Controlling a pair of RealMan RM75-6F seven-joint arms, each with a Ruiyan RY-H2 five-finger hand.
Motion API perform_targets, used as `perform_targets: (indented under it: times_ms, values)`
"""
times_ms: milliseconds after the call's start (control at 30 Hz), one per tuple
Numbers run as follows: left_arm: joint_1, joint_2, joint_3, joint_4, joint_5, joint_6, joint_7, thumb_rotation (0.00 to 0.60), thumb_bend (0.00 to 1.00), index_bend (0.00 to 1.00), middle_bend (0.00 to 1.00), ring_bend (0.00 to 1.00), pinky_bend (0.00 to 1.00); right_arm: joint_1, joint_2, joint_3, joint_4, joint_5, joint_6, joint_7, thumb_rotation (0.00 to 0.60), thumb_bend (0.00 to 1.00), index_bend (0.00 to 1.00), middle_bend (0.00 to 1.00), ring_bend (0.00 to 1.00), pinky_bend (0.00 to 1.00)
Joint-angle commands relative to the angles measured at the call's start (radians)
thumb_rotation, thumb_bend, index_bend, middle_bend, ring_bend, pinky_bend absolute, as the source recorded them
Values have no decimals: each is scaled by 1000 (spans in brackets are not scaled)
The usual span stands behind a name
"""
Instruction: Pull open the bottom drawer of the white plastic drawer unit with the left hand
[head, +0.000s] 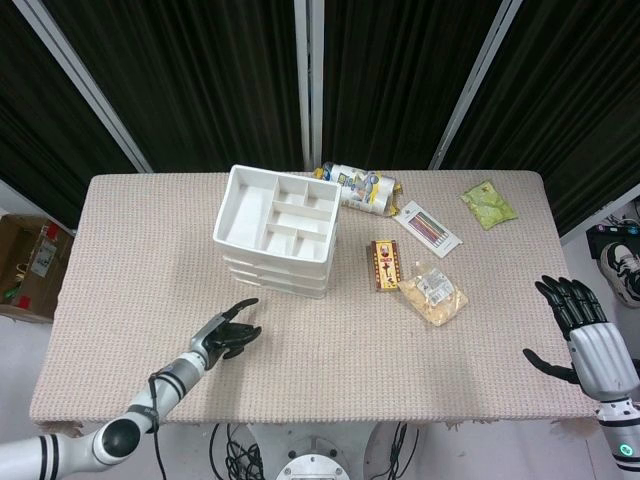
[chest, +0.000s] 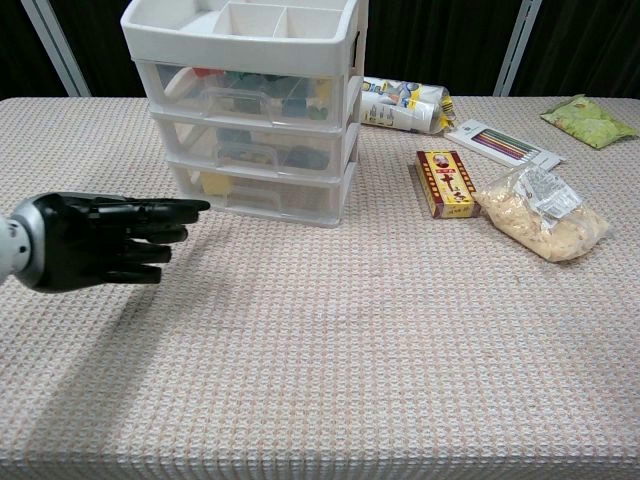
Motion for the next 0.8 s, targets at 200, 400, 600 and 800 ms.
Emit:
perform_targets:
  times_ms: [200,400,600,800]
  values:
    - [-128,-117,-42,98,-196,-19,17,600,366,85,816,909,1000,-9,-1,-3,1,7,5,0,600,89,0,62,0,8]
    - [-175,-154,-59,138,-282,-13,37,600,367,84,817,909,1000,-15,0,-4,6,12,9,4,600,89,0,63,0,8]
    - [-203,-192,-93,166,-338,0,44,600,369,84,818,910,1000,-19,-4,-5,14,20,5,9,600,89,0,62,0,9]
    - [-203,-213,-123,176,-355,2,41,600,370,84,822,911,1000,-21,-1,-4,13,24,5,7,600,89,0,63,0,9]
